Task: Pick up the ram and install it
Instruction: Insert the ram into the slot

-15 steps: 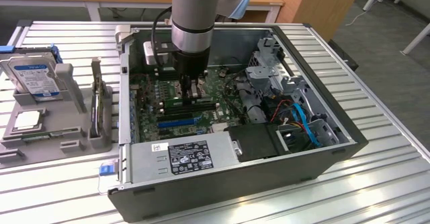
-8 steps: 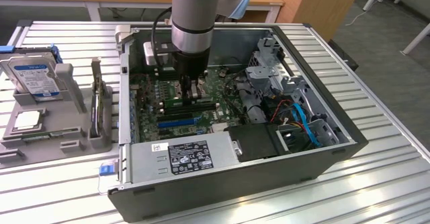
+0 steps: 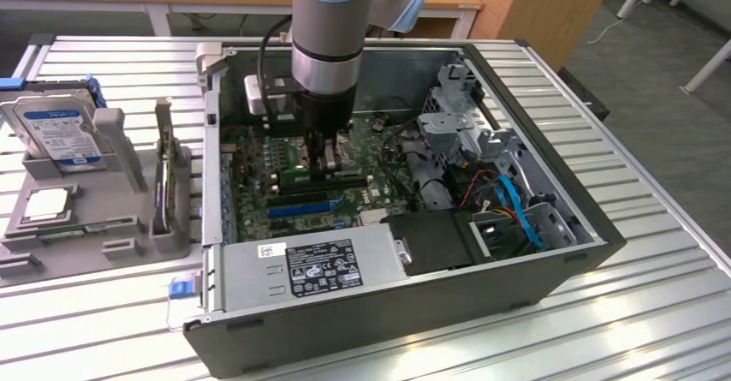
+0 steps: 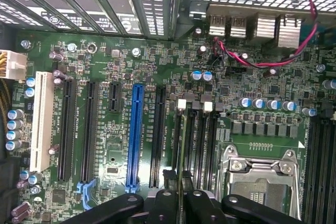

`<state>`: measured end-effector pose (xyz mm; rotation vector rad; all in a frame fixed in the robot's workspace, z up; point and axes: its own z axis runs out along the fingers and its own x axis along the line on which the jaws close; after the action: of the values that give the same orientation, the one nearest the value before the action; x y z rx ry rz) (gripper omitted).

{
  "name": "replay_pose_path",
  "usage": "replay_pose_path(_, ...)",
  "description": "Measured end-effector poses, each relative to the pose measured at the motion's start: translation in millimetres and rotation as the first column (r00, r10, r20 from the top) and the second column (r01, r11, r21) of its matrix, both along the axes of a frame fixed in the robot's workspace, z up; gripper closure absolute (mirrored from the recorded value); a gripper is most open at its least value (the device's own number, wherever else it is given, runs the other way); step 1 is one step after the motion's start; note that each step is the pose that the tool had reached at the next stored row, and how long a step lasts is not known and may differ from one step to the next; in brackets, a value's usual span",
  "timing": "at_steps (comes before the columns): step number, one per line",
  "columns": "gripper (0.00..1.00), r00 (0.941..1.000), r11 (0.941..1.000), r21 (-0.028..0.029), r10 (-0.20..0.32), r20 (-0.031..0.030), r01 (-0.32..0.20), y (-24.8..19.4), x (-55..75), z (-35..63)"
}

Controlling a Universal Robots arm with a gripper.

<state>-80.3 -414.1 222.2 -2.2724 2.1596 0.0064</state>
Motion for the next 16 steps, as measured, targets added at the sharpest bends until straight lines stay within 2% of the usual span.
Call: replay_pose_path(16,0.86,1.0,1.0,-0.0012,0.0,-0.0001,0.0,-0.1,-0.8,-3.2)
